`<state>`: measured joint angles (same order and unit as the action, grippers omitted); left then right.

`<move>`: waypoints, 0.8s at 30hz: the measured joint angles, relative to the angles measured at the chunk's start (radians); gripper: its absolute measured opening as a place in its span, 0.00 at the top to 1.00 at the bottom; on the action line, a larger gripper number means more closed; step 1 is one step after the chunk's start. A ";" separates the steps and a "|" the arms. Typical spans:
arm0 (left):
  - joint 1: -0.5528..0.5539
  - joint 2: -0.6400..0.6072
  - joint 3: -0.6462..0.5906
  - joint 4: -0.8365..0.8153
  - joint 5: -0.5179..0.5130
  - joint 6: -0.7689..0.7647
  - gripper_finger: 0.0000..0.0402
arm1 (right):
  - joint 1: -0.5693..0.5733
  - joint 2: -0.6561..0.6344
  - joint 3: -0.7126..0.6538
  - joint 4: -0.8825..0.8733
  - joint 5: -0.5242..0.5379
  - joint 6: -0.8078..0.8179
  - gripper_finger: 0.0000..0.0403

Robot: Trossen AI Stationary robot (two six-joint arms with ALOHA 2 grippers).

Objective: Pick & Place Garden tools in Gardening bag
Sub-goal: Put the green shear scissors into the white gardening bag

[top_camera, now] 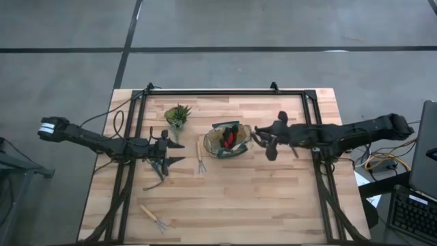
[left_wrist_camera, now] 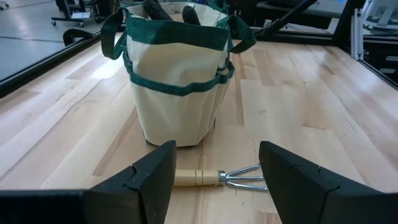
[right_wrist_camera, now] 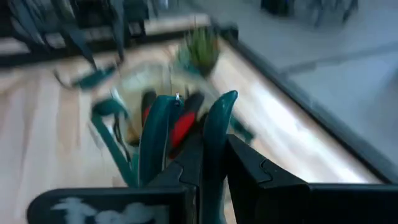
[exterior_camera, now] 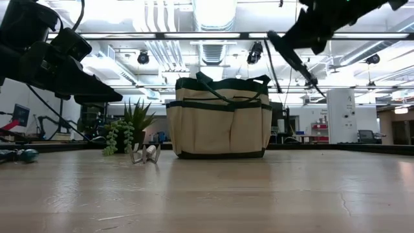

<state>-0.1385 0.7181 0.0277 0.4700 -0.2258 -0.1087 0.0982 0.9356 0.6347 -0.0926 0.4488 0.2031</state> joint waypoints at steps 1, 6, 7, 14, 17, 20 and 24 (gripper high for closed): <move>0.000 0.000 0.000 0.000 0.000 0.000 0.42 | -0.002 -0.019 -0.031 0.067 0.000 -0.024 0.91; 0.000 0.000 0.000 0.000 0.000 0.000 0.42 | -0.002 -0.065 -0.246 0.545 -0.028 -0.224 0.91; 0.000 0.000 0.000 0.000 0.000 0.000 0.42 | -0.002 -0.064 -0.289 0.649 -0.032 -0.259 0.91; 0.000 0.000 0.000 0.000 0.000 0.000 0.42 | -0.042 -0.023 -0.471 1.076 -0.059 -0.409 0.91; 0.000 0.000 0.000 0.000 0.000 0.000 0.42 | -0.072 -0.006 -0.487 1.097 -0.092 -0.355 0.91; 0.000 0.000 0.000 0.000 0.000 0.000 0.42 | -0.093 0.031 -0.494 1.113 -0.134 -0.337 0.91; 0.000 0.000 0.000 0.000 0.000 0.000 0.42 | -0.108 0.095 -0.473 1.202 -0.163 -0.345 0.91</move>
<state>-0.1387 0.7181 0.0277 0.4700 -0.2256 -0.1087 -0.0100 1.0302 0.1622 1.1093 0.2860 -0.1422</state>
